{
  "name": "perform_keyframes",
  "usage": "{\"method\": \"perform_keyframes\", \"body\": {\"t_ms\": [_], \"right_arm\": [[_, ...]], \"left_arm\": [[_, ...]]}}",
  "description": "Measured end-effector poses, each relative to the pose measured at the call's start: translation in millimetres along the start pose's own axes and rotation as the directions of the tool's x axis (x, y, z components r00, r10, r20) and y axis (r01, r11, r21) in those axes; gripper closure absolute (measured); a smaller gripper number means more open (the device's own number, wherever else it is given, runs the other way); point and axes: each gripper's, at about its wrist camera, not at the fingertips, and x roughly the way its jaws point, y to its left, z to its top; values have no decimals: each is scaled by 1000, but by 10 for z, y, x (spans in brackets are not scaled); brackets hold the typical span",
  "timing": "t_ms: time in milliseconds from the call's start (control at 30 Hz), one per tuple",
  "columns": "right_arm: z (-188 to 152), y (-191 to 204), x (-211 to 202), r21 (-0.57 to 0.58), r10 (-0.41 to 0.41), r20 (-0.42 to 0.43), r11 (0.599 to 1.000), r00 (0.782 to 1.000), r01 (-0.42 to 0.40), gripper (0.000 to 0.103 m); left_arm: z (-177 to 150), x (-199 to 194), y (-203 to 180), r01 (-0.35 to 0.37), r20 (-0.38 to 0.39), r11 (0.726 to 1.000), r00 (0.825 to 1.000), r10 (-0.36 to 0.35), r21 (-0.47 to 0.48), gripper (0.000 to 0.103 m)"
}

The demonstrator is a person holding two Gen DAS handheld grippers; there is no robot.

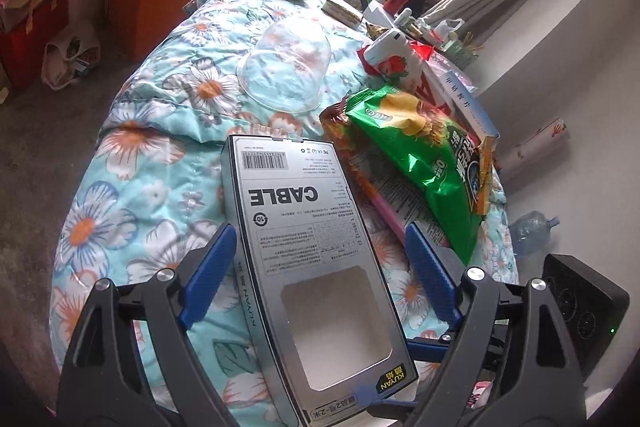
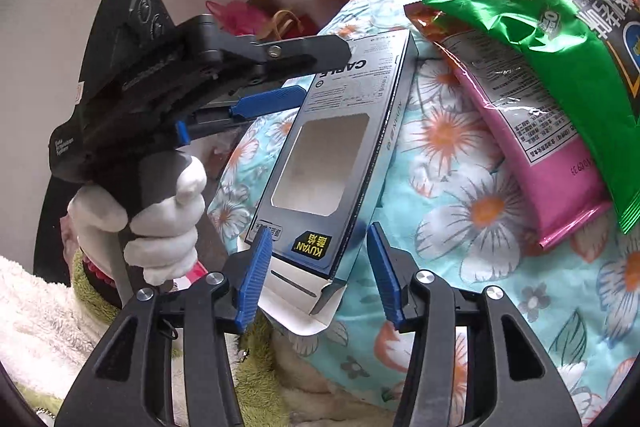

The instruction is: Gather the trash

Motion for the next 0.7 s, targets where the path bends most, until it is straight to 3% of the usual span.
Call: {"method": "perform_keyframes", "body": {"t_ms": [200,333,467,700], "right_arm": [[-1,-226,-479,56,-67,119,997,991,61,44],[-18,-477,-851,135,-126,196,986,972,101,44],[46,-678,-1137,226,-172,286,968,943,109,40],[343,-1010,-1529,354,-322,362,916,875,190,33]], "left_arm": [[148,-119,85,-55,62,998,997,55,-12,21],[460,-186,0,-94,157,994,984,83,62,21],[861,-42,-119,-131,194,978,976,99,160,20],[1222,458,-186,-233,154,943,968,200,238,20]]}}
